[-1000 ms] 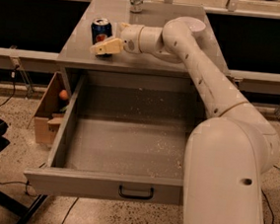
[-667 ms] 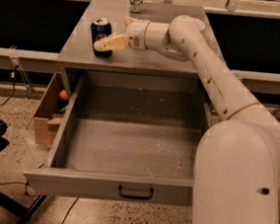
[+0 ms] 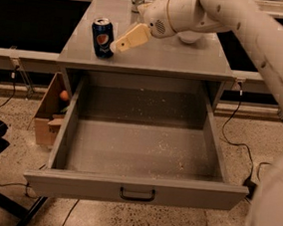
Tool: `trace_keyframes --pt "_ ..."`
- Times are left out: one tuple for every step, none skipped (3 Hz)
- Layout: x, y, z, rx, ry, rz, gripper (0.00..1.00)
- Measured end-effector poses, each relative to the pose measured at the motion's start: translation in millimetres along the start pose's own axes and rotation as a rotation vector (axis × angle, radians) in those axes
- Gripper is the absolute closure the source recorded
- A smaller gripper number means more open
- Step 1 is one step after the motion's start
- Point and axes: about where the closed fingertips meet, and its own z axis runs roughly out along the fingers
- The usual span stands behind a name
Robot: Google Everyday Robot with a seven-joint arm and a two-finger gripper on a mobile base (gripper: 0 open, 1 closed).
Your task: Pick pepsi can from top drawer and place on counter
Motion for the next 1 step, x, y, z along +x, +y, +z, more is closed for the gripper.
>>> trace_keyframes --pt "-5.6 39.5 -58.4 0.054 0.081 -0.031 0.0"
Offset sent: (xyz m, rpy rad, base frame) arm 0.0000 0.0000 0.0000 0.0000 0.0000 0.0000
